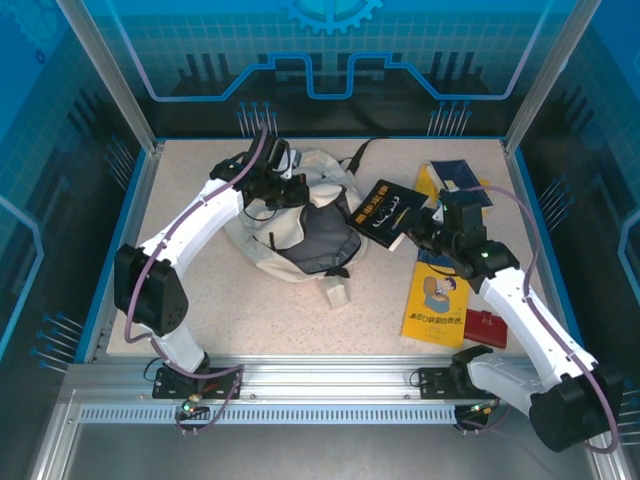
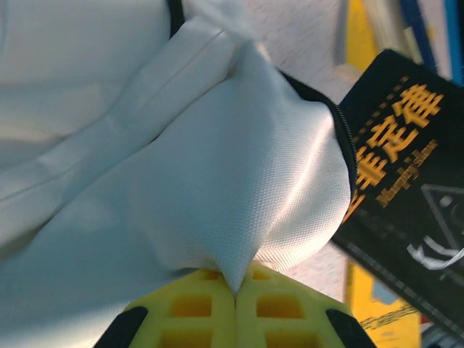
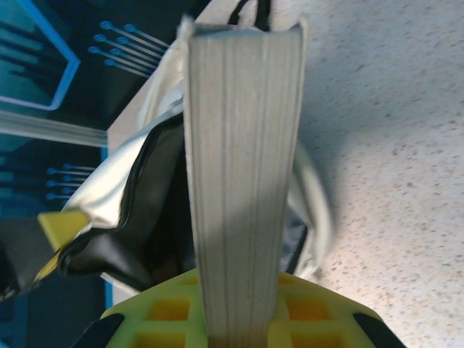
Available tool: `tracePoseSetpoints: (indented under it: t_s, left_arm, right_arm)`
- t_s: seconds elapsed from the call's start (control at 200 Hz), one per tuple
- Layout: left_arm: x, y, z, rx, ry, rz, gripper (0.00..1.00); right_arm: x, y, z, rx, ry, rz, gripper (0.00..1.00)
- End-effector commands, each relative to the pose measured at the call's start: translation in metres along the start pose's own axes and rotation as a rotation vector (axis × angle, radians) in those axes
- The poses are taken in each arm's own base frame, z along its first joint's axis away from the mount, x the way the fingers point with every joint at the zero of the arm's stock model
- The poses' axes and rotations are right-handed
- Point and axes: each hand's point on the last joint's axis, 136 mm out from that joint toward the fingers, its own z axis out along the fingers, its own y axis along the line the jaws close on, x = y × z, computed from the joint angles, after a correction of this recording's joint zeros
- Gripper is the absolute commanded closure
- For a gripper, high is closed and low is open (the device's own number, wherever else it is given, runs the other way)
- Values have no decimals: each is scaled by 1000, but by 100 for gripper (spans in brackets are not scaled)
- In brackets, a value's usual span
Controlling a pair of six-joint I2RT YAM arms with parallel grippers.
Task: Pack the student bag
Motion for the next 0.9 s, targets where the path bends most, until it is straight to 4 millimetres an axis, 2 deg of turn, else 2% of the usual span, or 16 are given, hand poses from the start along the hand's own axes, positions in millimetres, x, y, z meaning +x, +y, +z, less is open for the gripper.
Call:
tracePoseSetpoints:
  t_s: [0.0,0.185,0.3,0.51,0.545,0.63,0.715,0.755,0.89]
  left_arm:
    - [-30,-41,-18,174,-108,-25,96]
    - [-33,-49,-20,217,-119,-32,96]
    - [-28,-53,-21,239,-103,-21,96]
    - [-17,-51,-24,238,-75,2,96]
    - [-15,-51,-24,241,-70,3,96]
    - [-14,-52,-26,248,-71,2,96]
    - [-15,-52,-27,248,-78,-3,96]
    - [-17,-53,-27,249,-82,-8,96]
    - [-22,-51,-29,243,-102,-34,97]
  right_arm:
    - [9,29,0,-165,64,-11,90]
    - [35,36,31,-226,164,38,90]
    - [42,50,51,-275,195,53,90]
    - [29,66,81,-320,142,88,90]
    - [29,63,87,-306,133,105,90]
    - [22,74,99,-342,108,119,90]
    - [25,76,119,-334,109,132,89]
    - [20,91,125,-364,98,131,89]
    - [28,102,167,-363,121,147,89]
